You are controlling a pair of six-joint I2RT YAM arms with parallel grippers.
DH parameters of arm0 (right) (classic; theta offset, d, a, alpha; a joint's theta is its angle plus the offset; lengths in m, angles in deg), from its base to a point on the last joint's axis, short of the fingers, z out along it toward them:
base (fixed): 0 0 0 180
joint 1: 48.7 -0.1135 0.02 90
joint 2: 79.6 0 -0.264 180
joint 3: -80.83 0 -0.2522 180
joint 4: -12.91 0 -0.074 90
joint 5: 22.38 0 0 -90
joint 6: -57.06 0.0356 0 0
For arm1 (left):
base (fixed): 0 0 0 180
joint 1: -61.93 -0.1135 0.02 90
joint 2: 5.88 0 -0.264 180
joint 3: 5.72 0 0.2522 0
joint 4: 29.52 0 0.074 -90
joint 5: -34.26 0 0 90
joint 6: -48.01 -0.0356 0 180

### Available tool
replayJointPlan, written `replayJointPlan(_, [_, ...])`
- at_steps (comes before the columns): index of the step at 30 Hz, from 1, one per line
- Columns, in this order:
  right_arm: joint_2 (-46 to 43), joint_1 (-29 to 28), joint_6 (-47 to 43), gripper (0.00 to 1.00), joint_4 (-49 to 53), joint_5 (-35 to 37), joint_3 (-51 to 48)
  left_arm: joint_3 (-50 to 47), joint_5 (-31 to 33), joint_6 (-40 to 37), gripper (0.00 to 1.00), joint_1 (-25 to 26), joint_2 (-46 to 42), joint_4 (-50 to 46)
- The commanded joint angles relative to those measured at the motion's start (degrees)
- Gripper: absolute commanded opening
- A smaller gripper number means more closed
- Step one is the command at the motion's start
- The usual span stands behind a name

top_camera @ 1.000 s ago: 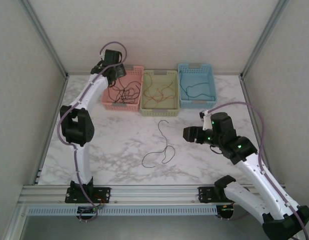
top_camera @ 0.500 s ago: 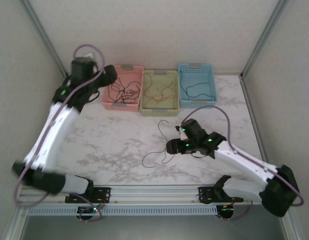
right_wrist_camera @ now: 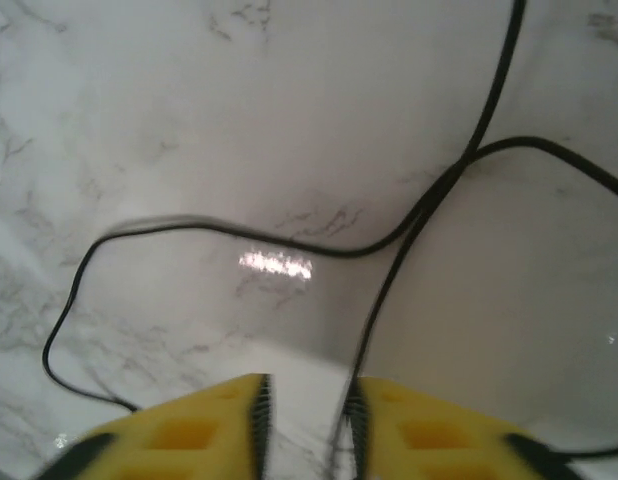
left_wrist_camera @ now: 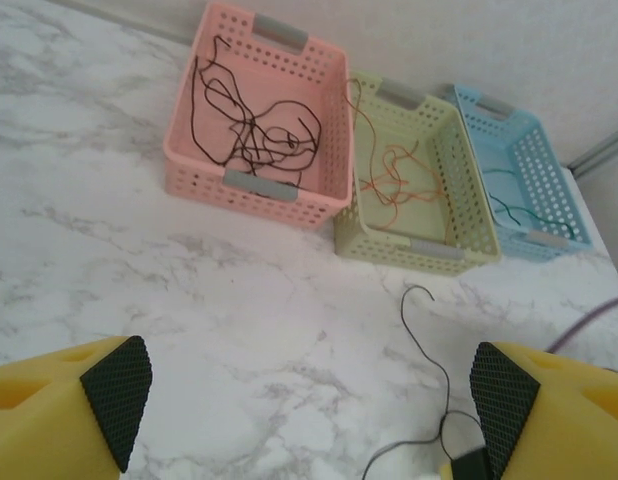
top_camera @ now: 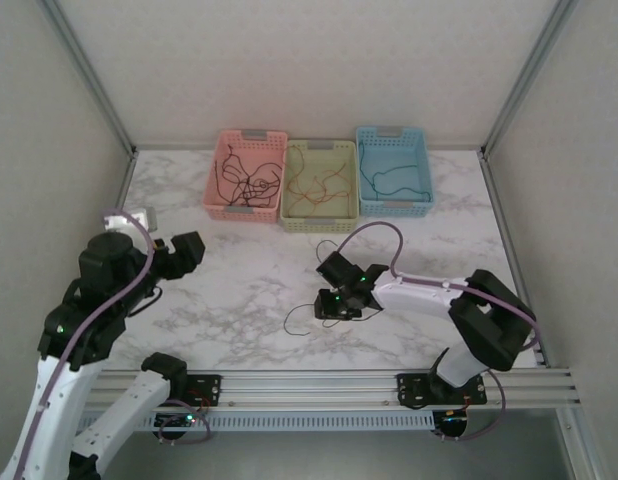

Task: Untangle the cables
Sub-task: Pick up the cable from the center of the table, then place the cable in the container.

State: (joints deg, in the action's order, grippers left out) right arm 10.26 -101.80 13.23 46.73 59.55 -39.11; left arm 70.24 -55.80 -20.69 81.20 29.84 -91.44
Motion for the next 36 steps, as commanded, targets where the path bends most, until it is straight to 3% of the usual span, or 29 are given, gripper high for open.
replayJointPlan(1, [1.39, -1.21, 4.03, 0.13, -0.40, 2.60, 2.24, -2.83, -4.11, 1.53, 0.84, -0.11, -1.28, -2.26])
replayJointPlan(4, [-0.91, -2.19, 0.53, 0.00, 4.52, 6.13, 7.03, -3.83, -2.85, 0.88, 0.84, -0.11, -3.04, -2.82])
replayJointPlan(8, [-4.19, -2.19, -7.03, 0.00, 9.96, 8.73, 18.65, -5.02, -0.74, -0.93, 0.84, -0.11, -4.71, -3.94])
replayJointPlan(12, [-2.32, -1.65, -12.90, 0.00, 18.54, 10.90, 38.21, -8.50, 0.30, -0.67, 0.83, -0.02, -7.66, -3.99])
replayJointPlan(18, [8.36, 0.22, -18.25, 0.00, 25.98, 10.23, 69.23, -9.51, 1.11, -1.06, 0.84, -0.03, -10.93, -2.97])
replayJointPlan(25, [30.77, 2.07, -19.60, 0.00, 34.02, 8.87, 107.15, -10.23, 1.57, -0.91, 0.84, -0.02, -13.86, -2.74])
replayJointPlan(27, [35.00, 3.23, -19.13, 0.00, 30.98, 8.43, 111.17, -10.67, 1.72, -0.91, 0.84, -0.02, -14.79, -2.46])
replayJointPlan(36, [48.03, 7.61, -17.52, 0.00, 13.30, 11.90, 111.77, -11.30, 2.78, -0.83, 0.85, -0.02, -17.13, -2.20])
